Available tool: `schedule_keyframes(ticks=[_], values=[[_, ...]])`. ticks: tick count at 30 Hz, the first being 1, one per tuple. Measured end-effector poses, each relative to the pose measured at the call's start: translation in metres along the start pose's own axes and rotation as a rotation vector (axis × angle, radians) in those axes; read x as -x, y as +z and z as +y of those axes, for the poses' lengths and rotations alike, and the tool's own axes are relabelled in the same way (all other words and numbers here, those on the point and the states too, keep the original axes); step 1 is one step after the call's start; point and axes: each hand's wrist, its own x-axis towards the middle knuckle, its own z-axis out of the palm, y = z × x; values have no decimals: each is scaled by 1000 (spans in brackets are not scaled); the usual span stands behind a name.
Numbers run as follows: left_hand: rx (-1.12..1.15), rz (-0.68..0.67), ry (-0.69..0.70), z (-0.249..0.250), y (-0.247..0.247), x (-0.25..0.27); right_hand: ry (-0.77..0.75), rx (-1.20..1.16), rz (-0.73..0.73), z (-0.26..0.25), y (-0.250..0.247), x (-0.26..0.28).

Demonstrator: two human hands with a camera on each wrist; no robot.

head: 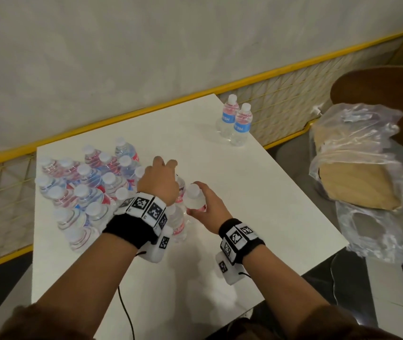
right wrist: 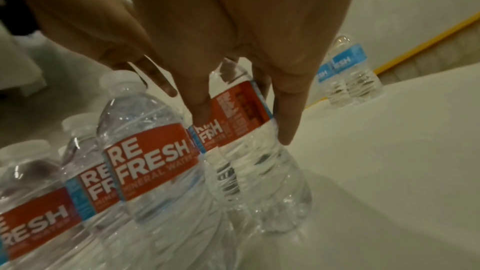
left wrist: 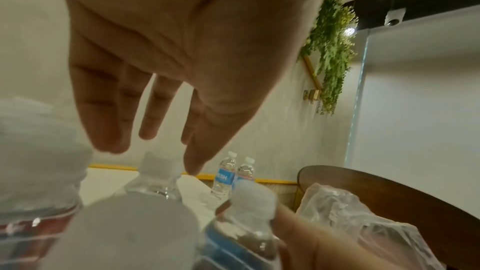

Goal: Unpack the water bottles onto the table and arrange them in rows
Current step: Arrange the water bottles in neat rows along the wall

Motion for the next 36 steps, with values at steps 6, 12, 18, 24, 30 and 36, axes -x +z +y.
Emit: schedule_keyframes(ticks=[6,12,18,24,30,36], values=[[-144,-152,61,12,6,-32,-1,122,14,20,-33,2],[-116,-104,164,63,26,-32,65,109,112,46,-94,3],[60,-96,230,131,35,-48,81,92,232,74,-150,6],[168,-25,298,184,40,-73,74,75,339,96,-175,7],[356,107,275,197,54,-100,122,71,324,93,-196,-5],[683,167,168,182,98,-104,216,-39,288,96,-210,-5]])
